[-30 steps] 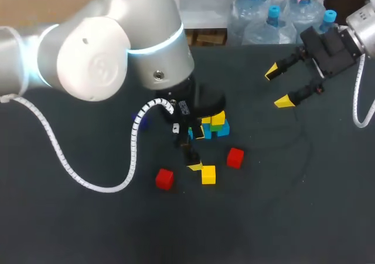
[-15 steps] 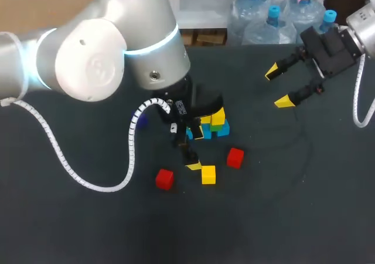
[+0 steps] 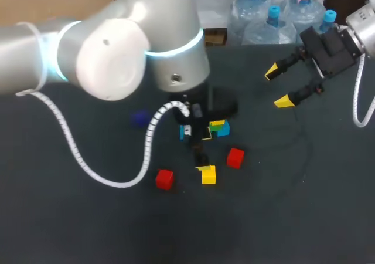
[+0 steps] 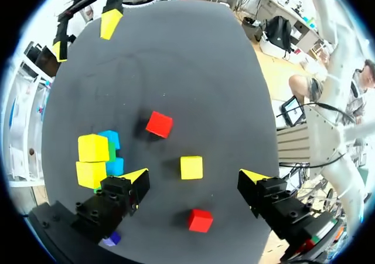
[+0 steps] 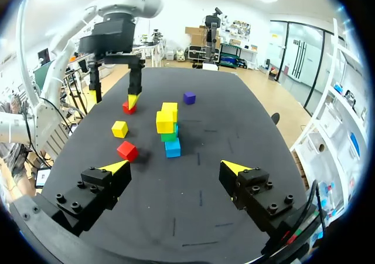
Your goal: Place the blue cubes, place green cubes on the blue cubes, place the yellow cubes on the green cubes, then place the red cubes on the yellow cubes, and place purple cube on the red cubes.
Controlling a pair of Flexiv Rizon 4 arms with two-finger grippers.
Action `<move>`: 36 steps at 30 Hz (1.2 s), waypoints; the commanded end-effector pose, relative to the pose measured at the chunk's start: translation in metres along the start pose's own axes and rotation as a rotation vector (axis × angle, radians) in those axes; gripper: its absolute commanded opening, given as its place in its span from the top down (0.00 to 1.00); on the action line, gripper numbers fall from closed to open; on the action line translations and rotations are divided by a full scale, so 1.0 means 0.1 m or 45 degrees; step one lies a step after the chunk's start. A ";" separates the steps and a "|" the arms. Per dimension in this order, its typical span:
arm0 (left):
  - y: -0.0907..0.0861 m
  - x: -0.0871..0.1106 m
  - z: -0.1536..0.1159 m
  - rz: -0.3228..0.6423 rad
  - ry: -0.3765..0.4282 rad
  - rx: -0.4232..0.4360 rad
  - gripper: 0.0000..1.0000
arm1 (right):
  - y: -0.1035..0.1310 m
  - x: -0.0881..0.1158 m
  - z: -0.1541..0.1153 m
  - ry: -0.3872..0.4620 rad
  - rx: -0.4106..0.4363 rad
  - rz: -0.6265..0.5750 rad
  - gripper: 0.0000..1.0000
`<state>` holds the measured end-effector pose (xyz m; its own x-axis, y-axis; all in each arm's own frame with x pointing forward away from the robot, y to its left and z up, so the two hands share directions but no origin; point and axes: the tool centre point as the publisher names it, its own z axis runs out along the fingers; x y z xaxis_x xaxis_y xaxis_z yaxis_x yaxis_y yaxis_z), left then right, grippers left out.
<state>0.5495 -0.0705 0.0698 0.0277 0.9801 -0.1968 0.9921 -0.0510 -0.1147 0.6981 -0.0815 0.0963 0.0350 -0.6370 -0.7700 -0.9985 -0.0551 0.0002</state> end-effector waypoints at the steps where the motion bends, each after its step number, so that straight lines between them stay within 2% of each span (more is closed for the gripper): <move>1: -0.02 -0.11 0.02 -0.047 0.125 -0.009 0.00 | 0.00 0.00 0.00 -0.002 0.000 -0.001 0.00; 5: -0.12 -0.14 0.08 -0.091 0.223 0.010 0.00 | 0.00 0.00 0.00 -0.002 0.000 -0.001 0.00; 11: -0.32 -0.10 0.20 -0.137 0.223 0.036 0.00 | 0.00 0.00 0.00 -0.002 0.000 -0.001 0.00; 17: -0.48 -0.01 0.35 -0.175 0.257 0.016 0.00 | 0.00 0.00 0.00 -0.002 0.000 -0.001 0.00; 21: -0.49 0.06 0.42 -0.162 0.215 -0.018 0.00 | 0.00 0.00 0.00 -0.002 0.000 -0.001 0.00; 24: -0.49 0.06 0.44 -0.148 0.234 -0.049 0.00 | 0.00 0.00 0.00 -0.002 0.000 -0.001 0.00; 36: -0.37 0.06 0.53 -0.135 0.228 -0.049 0.00 | 0.00 0.00 0.00 -0.002 0.000 -0.001 0.00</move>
<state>0.5033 -0.0703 0.0229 -0.0627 0.9979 -0.0130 0.9947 0.0615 -0.0828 0.6982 -0.0816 0.0961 0.0349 -0.6369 -0.7702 -0.9985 -0.0551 0.0004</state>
